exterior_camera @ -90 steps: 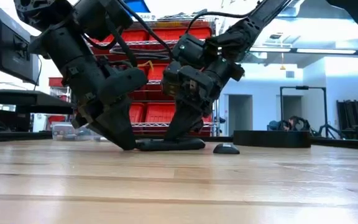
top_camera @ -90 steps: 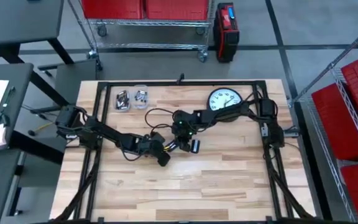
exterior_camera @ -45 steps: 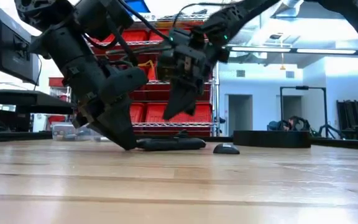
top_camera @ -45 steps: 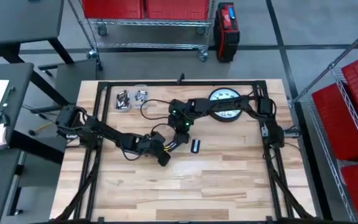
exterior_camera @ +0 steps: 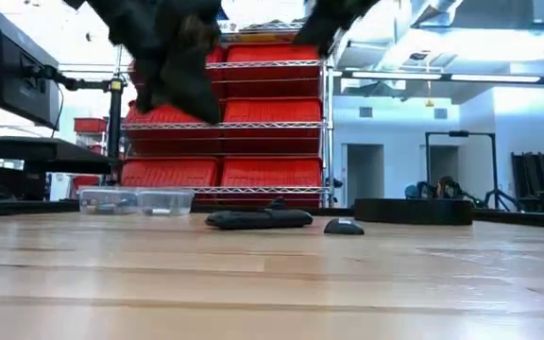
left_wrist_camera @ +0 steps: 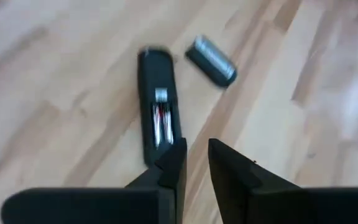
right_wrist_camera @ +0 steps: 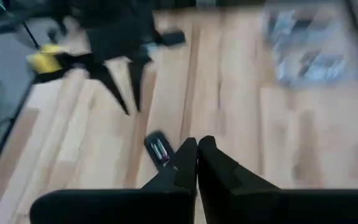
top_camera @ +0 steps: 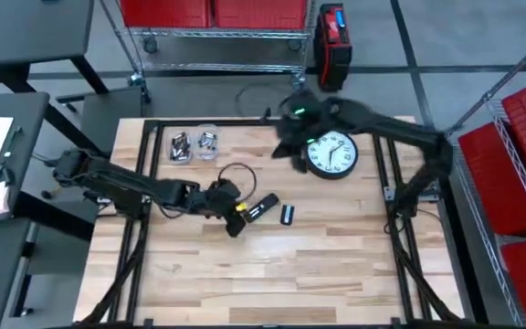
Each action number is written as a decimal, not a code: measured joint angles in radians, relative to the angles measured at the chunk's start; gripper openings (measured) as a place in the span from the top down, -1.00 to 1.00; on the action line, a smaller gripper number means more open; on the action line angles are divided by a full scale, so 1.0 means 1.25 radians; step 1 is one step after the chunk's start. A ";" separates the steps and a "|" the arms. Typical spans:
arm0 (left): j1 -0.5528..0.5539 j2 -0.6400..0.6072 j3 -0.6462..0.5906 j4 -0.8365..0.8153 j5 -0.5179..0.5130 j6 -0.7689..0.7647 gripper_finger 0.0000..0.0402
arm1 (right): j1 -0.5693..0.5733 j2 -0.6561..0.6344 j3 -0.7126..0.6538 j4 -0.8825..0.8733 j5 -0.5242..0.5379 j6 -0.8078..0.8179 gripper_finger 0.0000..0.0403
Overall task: Insert battery
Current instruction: Close the remote battery compartment
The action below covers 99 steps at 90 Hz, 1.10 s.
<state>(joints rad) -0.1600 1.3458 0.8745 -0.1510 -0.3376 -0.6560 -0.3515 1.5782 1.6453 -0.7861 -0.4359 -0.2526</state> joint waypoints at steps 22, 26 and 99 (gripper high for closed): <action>0.062 -0.044 0.030 0.074 0.001 -0.018 0.77 | -0.021 -0.262 -0.253 0.077 0.058 0.074 1.00; 0.070 -0.042 0.032 0.092 0.007 -0.015 0.77 | -0.025 -0.301 -0.324 0.095 0.057 0.113 1.00; 0.028 0.400 0.178 0.276 0.182 0.114 0.62 | -0.059 0.073 -0.658 0.432 -0.132 0.364 0.12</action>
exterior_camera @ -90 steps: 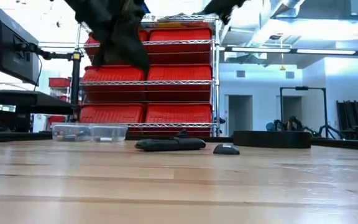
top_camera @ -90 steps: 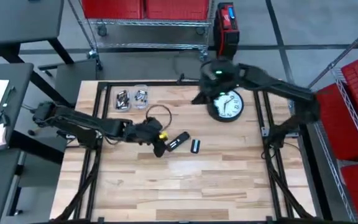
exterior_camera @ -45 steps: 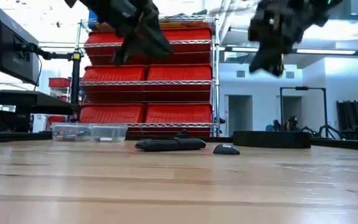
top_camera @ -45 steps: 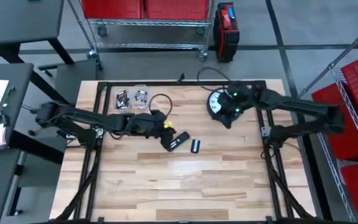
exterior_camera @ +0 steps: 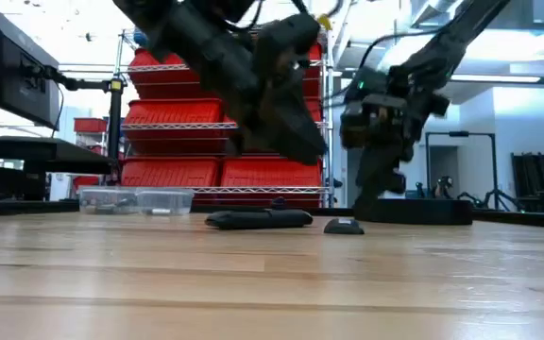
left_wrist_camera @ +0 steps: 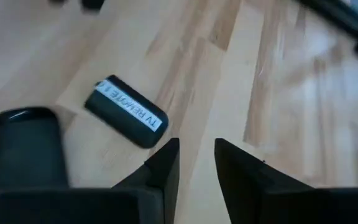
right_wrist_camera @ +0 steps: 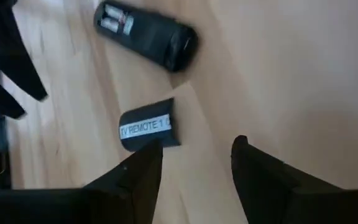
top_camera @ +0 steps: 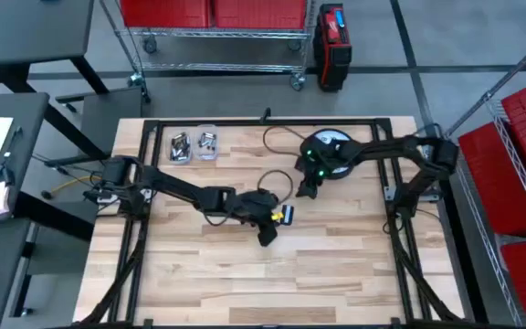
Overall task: Insert battery
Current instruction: Close the remote battery compartment
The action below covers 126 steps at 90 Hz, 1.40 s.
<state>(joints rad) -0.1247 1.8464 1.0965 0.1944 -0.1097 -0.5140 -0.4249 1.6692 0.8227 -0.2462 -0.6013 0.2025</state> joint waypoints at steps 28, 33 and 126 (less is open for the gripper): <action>-0.002 0.106 0.047 -0.002 -0.001 0.067 0.67 | 0.034 0.089 0.000 0.056 -0.088 -0.021 0.11; -0.002 0.121 0.047 -0.003 -0.001 0.067 0.67 | 0.039 0.095 0.000 0.070 -0.091 -0.017 0.11; 0.018 0.147 0.046 -0.001 -0.052 0.082 0.67 | 0.142 0.178 0.007 0.178 -0.085 0.030 0.23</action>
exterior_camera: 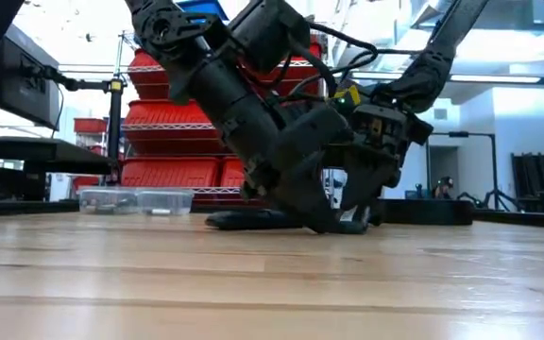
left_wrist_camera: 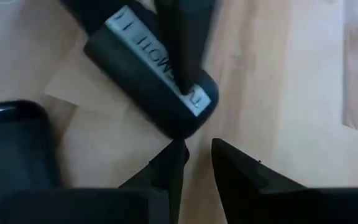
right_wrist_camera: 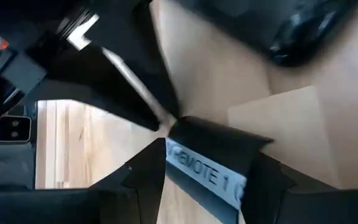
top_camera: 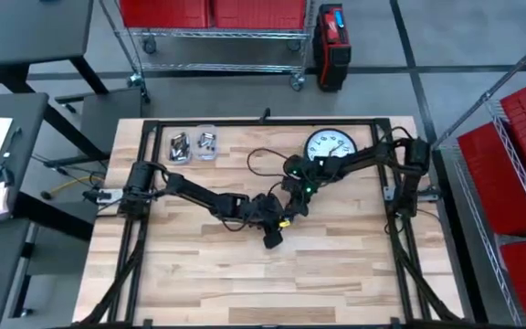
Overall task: Insert battery
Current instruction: Close the remote battery compartment
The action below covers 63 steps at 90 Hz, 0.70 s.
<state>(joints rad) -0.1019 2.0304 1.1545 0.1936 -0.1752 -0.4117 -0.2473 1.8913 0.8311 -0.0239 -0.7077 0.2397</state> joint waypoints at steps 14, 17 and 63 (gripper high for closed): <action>0.004 0.000 0.000 0.000 0.000 -0.001 0.67 | 0.003 0.001 0.010 -0.020 -0.025 0.002 0.28; 0.004 0.000 0.000 0.000 0.000 -0.001 0.67 | 0.001 0.002 0.014 -0.025 -0.028 0.002 0.31; 0.004 -0.163 0.035 -0.223 -0.008 -0.008 0.67 | -0.052 -0.179 0.066 -0.085 0.006 -0.018 0.99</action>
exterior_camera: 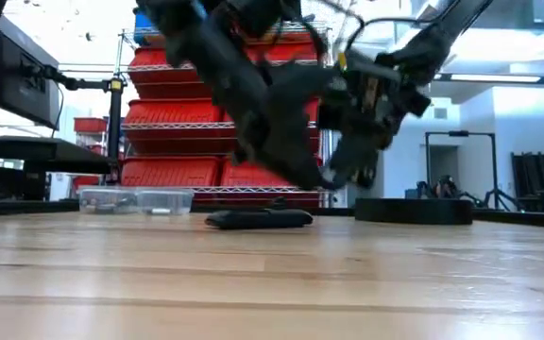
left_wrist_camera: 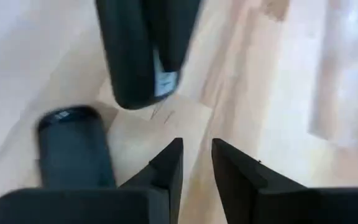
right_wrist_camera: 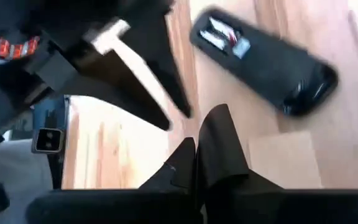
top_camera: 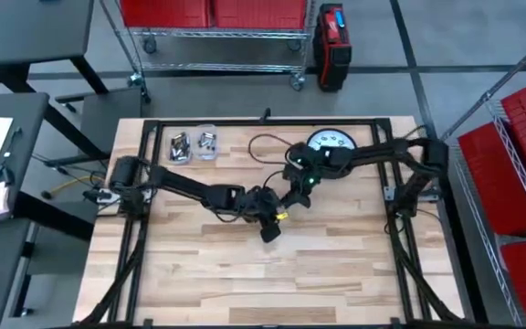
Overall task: Insert battery
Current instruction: Close the remote battery compartment
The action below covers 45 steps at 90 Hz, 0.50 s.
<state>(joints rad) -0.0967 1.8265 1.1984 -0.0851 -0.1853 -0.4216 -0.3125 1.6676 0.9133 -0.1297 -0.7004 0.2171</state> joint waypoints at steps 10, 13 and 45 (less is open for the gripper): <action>0.003 -0.077 0.039 -0.112 -0.053 0.057 0.67 | -0.019 -0.061 0.024 0.005 0.010 0.026 0.99; 0.006 -0.101 0.050 -0.126 -0.071 0.083 0.67 | -0.025 -0.077 0.030 0.003 0.012 0.033 0.99; 0.097 -0.270 0.107 -0.124 -0.120 0.190 0.59 | -0.070 -0.188 0.124 0.000 0.052 0.127 1.00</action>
<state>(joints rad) 0.0251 1.4888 1.3327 -0.2402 -0.3347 -0.1837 -0.4001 1.4321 1.0683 -0.1296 -0.6352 0.3764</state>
